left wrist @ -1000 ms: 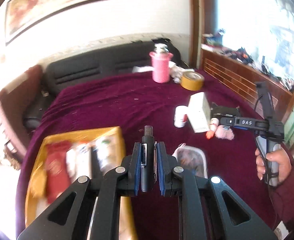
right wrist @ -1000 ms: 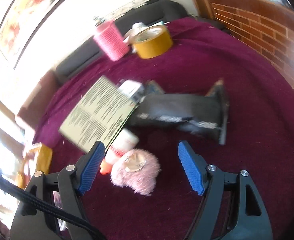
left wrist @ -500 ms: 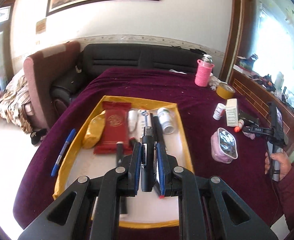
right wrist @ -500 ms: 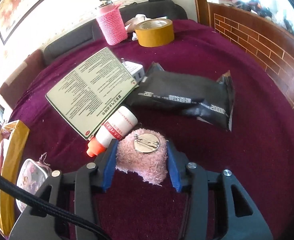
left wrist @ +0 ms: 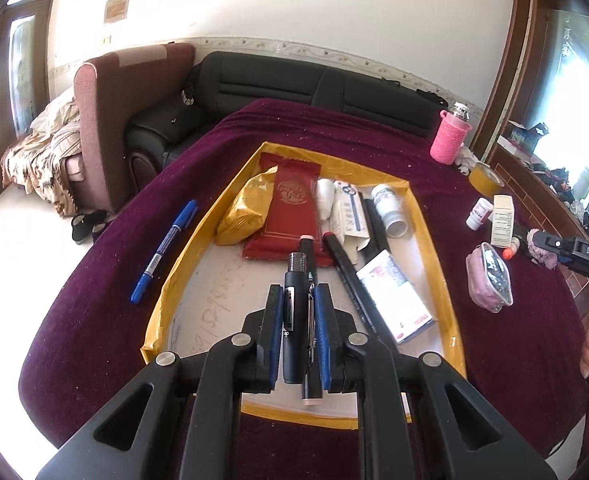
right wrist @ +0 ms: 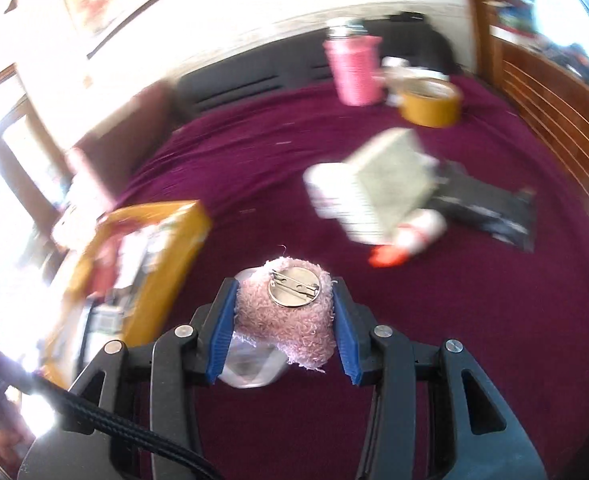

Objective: Organize objects
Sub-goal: 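Place the black pen and pink pom-pom into the tray, open both grippers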

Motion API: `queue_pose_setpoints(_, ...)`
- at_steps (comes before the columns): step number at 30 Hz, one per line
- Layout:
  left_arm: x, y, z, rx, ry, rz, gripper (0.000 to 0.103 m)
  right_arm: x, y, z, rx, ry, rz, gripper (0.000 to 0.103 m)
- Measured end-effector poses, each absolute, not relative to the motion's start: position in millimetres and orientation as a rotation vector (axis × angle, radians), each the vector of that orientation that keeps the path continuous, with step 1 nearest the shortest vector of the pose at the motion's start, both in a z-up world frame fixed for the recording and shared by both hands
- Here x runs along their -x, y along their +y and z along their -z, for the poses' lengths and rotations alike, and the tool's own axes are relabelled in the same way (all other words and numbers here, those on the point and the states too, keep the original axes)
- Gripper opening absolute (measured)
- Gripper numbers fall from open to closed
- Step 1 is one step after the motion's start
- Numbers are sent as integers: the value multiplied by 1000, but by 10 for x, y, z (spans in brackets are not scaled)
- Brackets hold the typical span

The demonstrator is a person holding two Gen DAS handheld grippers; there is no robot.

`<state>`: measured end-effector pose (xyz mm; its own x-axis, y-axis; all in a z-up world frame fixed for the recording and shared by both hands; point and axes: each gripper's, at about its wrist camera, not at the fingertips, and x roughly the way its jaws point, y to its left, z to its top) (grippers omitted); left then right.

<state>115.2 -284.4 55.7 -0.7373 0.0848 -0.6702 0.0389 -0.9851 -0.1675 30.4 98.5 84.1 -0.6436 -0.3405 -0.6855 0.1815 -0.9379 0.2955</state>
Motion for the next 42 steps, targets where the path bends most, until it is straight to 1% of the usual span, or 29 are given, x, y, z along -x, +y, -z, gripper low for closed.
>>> queue_pose_setpoints(6, -912, -2944, -442, 1212, -195, -2911, 13, -366, -43, -822, -1154, -137, 2390, 44)
queue_pose_setpoints(10, -789, -2997, -349, 1273, -215, -2892, 13, -294, -508, -721, -1177, -52, 2343, 44)
queue_pose_setpoints(16, -726, -2954, -288, 1298, -220, -2885, 13, -78, -901, -544, -1244, 92, 2377, 44)
queue_pose_setpoints(19, -756, -2944, -317, 1283, -224, -2893, 15, -7, -989, -468, -1266, 142, 2388, 44)
queue_pose_setpoints(20, -787, -2943, -335, 1267, -233, -2900, 21, -3, -1017, -458, -1254, 169, 2405, 44)
queue_pose_setpoints(21, -802, -2943, -353, 1255, -239, -2907, 35, 1, -1046, -447, -1249, 193, 2412, 44)
queue_pose_setpoints(22, -822, -2948, -374, 1240, -246, -2918, 44, 18, -1048, -449, -1245, 204, 2415, 44)
queue_pose_setpoints(23, -873, -2954, -406, 1210, -261, -2937, 60, 28, -1064, -446, -1245, 212, 2417, 45)
queue_pose_setpoints(24, -899, -2956, -432, 1187, -271, -2950, 67, 39, -1078, -431, -1247, 224, 2420, 45)
queue_pose_setpoints(28, -1008, -2942, -533, 1139, -289, -2971, 68, 47, -1137, -411, -1244, 257, 2430, 49)
queue_pose_setpoints(30, -1015, -2918, -564, 1141, -270, -2980, 69, 40, -1164, -411, -1241, 279, 2442, 51)
queue_pose_setpoints(34, -1033, -2854, -625, 1126, -225, -3012, 69, 0, -1198, -448, -1212, 323, 2465, 57)
queue_pose_setpoints(42, -1068, -2726, -668, 1131, -134, -3077, 70, -29, -1050, -546, -1202, 237, 2469, 60)
